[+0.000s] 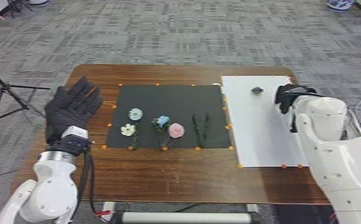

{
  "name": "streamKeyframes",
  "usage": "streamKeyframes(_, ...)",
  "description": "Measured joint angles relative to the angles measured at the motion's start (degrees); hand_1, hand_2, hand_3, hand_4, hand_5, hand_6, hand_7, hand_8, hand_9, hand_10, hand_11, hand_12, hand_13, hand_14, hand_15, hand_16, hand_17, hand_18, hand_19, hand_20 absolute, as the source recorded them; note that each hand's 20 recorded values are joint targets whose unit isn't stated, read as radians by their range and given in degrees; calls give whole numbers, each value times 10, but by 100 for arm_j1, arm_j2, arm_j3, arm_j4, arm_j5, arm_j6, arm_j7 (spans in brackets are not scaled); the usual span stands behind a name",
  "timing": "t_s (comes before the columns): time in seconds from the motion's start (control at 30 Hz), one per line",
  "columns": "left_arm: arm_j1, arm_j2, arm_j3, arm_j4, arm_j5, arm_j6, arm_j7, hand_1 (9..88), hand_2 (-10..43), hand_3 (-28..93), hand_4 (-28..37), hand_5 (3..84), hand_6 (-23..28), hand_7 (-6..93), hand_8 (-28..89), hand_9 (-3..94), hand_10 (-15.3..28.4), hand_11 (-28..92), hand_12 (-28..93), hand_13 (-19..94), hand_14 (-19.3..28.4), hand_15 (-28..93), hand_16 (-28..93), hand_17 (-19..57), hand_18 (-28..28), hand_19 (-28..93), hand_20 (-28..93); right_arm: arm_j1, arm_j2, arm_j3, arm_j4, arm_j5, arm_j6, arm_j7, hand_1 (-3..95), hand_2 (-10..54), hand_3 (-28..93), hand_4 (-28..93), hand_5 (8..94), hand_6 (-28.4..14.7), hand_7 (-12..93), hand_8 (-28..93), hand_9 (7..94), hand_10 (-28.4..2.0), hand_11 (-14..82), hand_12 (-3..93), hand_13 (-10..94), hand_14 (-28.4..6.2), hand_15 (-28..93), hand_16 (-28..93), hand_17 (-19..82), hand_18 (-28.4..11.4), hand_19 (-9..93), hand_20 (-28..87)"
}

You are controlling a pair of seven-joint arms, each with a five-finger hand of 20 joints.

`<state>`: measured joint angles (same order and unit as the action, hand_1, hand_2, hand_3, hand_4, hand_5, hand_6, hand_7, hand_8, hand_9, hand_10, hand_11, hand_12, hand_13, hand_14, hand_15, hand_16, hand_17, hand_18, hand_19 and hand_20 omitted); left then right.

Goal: Arrange flowers

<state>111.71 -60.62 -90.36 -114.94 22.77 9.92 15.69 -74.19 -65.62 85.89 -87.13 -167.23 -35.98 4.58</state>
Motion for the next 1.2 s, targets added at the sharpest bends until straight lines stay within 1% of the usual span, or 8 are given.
streamKeyframes(0.07,0,-9,0,0,1,-3,-22,256,156,705,-283,444,78,123,-96,357,134,189,85,270,149,228,-34,-72,148,357,86,-63,-1,-19,29,29,299,159,615,-95,631,-283,607,24,180,-128,668,-82,152,170,678,-51,692,373,396,-189,843,442)
streamKeyframes(0.13,0,-16,0,1,1,-3,-31,255,156,705,-283,444,78,123,-96,357,134,188,84,270,149,228,-33,-72,148,357,86,-119,-2,-26,65,47,538,272,663,-95,559,-283,644,22,198,-93,748,-66,87,312,688,-51,695,375,402,-190,848,443)
streamKeyframes(0.2,-1,-17,0,2,0,-3,-31,255,156,706,-283,444,78,122,-96,357,134,188,84,269,149,228,-33,-71,148,356,86,-161,-2,-26,84,48,616,308,660,-95,580,-283,677,18,239,-27,793,-64,98,387,693,-47,690,388,407,-188,850,442)
streamKeyframes(0.33,-3,-17,2,3,-1,-3,-31,255,156,706,-283,442,78,121,-96,355,135,188,84,265,149,226,-34,-69,145,348,82,-194,-2,-15,74,57,662,331,660,-95,623,-282,701,21,329,-10,819,-61,144,462,717,-22,551,447,410,-175,804,412)
streamKeyframes(0.43,-2,-17,0,3,-1,-24,-45,255,155,706,-283,440,78,121,-95,352,136,188,84,263,149,223,-33,-68,144,345,80,-244,3,-17,70,55,769,324,661,-95,636,-283,710,18,347,-1,824,-62,148,474,727,-18,509,470,409,-175,795,413)
streamKeyframes(0.7,5,-25,-3,4,1,-77,-93,255,153,706,-283,439,78,120,-95,351,135,188,85,263,149,223,-32,-69,144,344,81,-501,71,-33,-147,230,1134,342,656,-95,657,-283,716,16,359,6,827,-63,151,488,734,-20,488,485,408,-184,789,419)
streamKeyframes(0.97,20,-24,-23,4,2,-80,-91,255,152,706,-283,439,78,120,-94,352,134,189,85,264,149,224,-31,-70,145,349,83,-808,289,-306,-1078,1396,1923,648,650,-95,674,-283,713,13,361,14,822,-65,153,495,732,-20,490,497,404,-187,794,430)
streamKeyframes(1.2,50,-32,-59,3,4,-79,-94,255,152,705,-283,439,78,120,-94,352,135,188,84,264,150,225,-31,-71,146,349,83,-635,20,-807,-1720,2087,1936,395,647,-95,675,-283,709,14,365,11,821,-64,155,492,722,-20,501,499,395,-186,797,433)
